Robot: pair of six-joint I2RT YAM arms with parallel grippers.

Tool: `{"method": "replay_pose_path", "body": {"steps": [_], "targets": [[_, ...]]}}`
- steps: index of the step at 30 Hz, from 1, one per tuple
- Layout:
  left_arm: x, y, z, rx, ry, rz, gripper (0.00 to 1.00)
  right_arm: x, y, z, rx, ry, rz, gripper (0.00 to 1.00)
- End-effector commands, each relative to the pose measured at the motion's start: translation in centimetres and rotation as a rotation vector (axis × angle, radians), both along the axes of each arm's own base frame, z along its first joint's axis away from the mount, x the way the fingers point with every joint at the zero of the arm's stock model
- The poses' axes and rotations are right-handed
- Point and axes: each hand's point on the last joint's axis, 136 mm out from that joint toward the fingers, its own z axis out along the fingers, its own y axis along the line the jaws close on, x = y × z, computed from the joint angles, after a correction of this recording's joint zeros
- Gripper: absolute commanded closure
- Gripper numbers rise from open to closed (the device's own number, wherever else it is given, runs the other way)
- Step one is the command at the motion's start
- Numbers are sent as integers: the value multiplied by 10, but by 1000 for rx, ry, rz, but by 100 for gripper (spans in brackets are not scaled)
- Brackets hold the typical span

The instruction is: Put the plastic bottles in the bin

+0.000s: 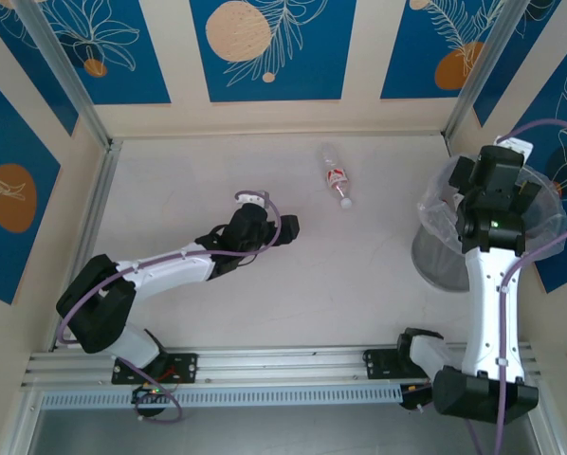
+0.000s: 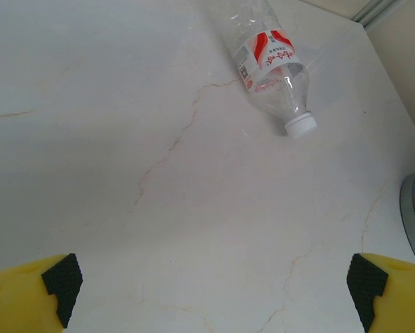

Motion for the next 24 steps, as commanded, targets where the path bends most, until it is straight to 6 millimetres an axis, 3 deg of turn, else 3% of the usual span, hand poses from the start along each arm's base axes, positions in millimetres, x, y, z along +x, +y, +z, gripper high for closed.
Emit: {"method": "replay_pose_path", "body": {"steps": [1,3,5,7,10,16,19,24], "targets": [[5,10,1,17,-8,32,1,6,68,28,166,-146,254,1],[7,15,0,18,-4,66,1,18,107,31,211,-173,402,1],[8,23,-2,18,4,115,1,33,153,21,260,-139,583,1],[8,31,-3,18,9,145,1,51,195,-1,317,-66,738,0],[7,42,-5,42,19,177,1,77,233,-36,331,49,826,0],[0,69,-9,83,29,252,1,135,266,-103,296,232,828,1],[-3,80,-9,84,32,282,1,164,262,-144,252,308,771,1],[-8,94,-11,104,35,311,1,190,257,-193,295,421,757,1]]}}
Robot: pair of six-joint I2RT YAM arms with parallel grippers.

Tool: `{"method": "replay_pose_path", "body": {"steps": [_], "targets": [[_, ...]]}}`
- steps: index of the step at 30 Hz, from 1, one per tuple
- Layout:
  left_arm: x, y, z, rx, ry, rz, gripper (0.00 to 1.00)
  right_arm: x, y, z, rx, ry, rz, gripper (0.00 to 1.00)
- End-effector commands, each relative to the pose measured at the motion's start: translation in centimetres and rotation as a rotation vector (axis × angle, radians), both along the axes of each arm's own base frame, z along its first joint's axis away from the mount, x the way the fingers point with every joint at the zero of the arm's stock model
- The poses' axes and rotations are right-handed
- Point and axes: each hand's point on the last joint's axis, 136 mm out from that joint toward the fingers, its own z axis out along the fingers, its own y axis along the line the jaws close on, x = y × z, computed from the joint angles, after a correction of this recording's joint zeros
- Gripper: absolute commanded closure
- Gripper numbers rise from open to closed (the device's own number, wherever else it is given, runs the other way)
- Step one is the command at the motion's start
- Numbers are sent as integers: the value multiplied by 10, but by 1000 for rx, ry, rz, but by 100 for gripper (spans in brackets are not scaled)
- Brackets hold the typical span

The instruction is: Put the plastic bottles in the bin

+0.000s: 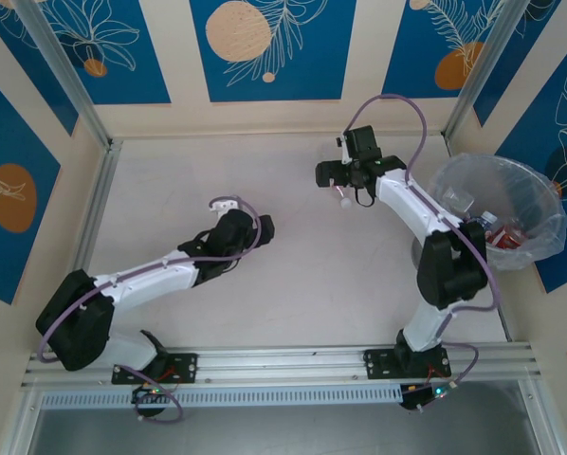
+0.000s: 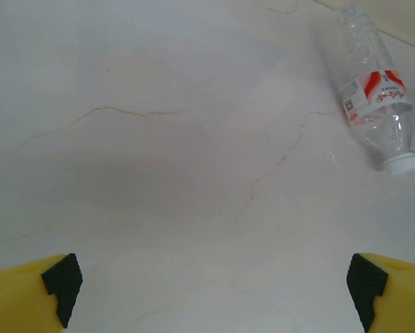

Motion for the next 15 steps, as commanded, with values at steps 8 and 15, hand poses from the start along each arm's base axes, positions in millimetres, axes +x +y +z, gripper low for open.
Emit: {"method": "replay_pose_path", "body": {"steps": [8,15], "targets": [[-5,32,-6,35,14,91,1,15,-7,-62,-33,156,-3,1],[-5,32,-8,38,24,88,1,13,-9,-101,-47,231,-16,12]]}}
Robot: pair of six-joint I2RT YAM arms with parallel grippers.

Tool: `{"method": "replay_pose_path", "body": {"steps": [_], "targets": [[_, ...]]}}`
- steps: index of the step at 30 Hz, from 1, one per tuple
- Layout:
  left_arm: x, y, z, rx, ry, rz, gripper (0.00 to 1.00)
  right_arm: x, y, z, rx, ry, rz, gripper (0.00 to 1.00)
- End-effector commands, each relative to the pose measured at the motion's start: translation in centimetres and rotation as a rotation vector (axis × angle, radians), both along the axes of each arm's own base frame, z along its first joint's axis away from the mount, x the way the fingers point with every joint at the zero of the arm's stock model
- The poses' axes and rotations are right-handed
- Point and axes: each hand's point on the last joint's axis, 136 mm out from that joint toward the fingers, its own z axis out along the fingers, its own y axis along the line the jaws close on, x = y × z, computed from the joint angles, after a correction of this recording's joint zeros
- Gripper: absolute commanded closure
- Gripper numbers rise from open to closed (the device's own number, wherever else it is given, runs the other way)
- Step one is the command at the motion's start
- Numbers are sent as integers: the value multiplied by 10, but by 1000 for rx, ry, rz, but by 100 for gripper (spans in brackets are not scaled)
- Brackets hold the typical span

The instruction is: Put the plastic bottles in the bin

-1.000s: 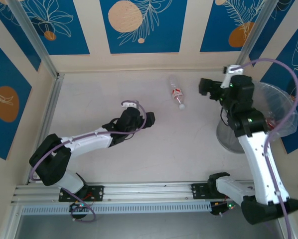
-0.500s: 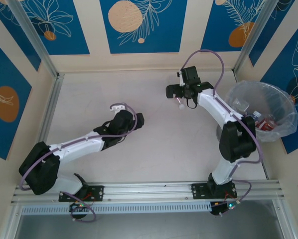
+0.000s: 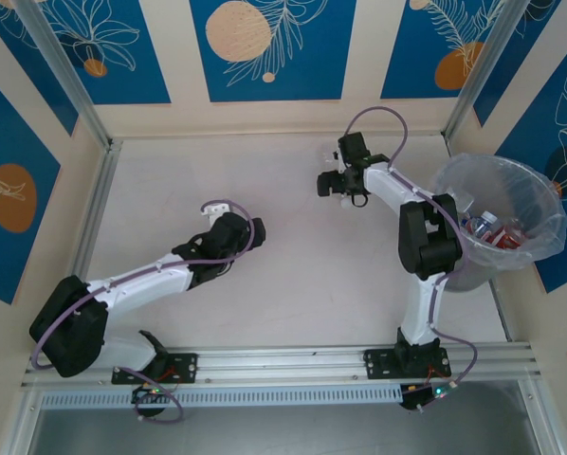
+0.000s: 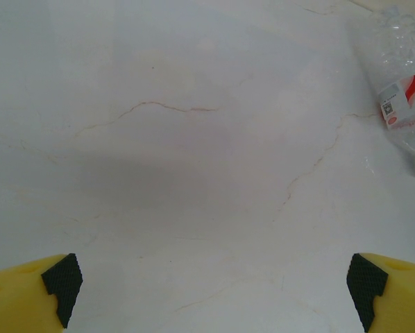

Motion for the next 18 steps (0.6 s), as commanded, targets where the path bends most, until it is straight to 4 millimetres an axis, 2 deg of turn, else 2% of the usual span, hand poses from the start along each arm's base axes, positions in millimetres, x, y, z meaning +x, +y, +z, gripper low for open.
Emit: {"method": "replay_pose_path", "body": {"steps": [1,8,11,15,18], "targets": [[-1,12,-2,7,6,37,1,-2,-3,-17,-13,39,-16,16],[-3,15,-5,6,7,49,1,0,-12,-34,-76,103,-69,20],[-4,17,-7,7,10,55,1,-4,-10,-38,-64,130,-68,27],[-5,20,-8,8,9,61,1,-9,-10,-40,-52,147,-73,40],[-6,22,-8,8,4,66,1,-8,-5,-31,-41,113,-52,60]]}}
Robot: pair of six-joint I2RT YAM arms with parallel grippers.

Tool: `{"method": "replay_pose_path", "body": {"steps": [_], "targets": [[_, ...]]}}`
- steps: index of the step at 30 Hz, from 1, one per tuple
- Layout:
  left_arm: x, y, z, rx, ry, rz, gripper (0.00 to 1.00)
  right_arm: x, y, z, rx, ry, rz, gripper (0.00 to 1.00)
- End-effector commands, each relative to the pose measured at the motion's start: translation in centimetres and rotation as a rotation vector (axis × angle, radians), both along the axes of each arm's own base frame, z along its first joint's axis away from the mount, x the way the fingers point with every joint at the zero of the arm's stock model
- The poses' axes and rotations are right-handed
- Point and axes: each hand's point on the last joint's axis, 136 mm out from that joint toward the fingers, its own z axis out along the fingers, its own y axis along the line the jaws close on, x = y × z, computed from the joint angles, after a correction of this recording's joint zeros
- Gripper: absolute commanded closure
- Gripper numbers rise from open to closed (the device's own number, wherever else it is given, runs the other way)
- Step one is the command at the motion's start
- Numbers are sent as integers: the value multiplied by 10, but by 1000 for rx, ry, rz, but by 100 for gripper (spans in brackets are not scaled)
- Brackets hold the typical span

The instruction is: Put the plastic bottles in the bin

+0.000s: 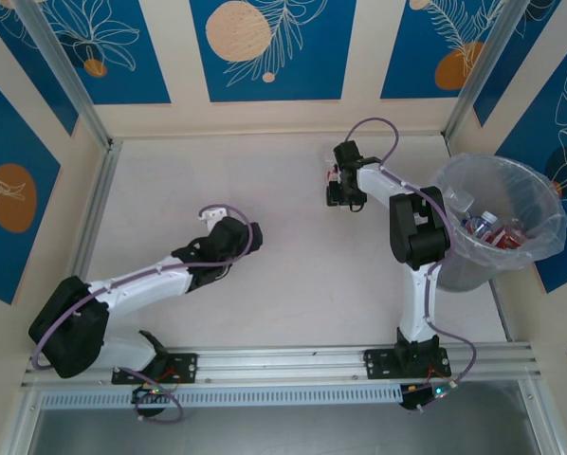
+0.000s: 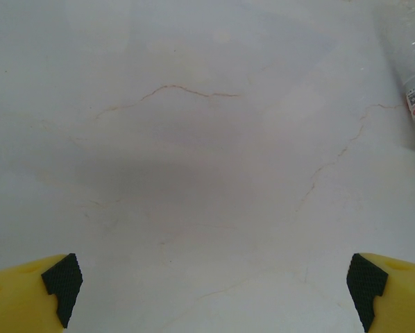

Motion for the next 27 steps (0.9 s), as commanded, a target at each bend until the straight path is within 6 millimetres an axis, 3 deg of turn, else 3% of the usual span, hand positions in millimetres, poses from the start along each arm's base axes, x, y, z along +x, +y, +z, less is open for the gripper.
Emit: {"method": "replay_pose_path", "body": {"steps": [1,3,8,12,17,21,24,27], "targets": [[1,13,8,-5,-24,42,1,3,9,23,22,-54,25,67],[0,16,9,-1,-31,47,1,2,12,41,10,-99,57,78],[-2,28,19,8,-63,72,1,-16,12,124,59,-249,86,81],[-3,43,36,21,-109,76,1,-59,-12,203,94,-388,69,82],[-3,58,51,29,-134,84,1,-125,-61,278,165,-552,-32,82],[-1,63,53,22,-129,82,1,-172,-132,298,80,-611,-268,81],[0,67,54,31,-112,77,1,-207,-182,287,-40,-555,-485,81],[-1,79,57,67,-100,88,1,-232,-215,269,-156,-517,-643,82]]}}
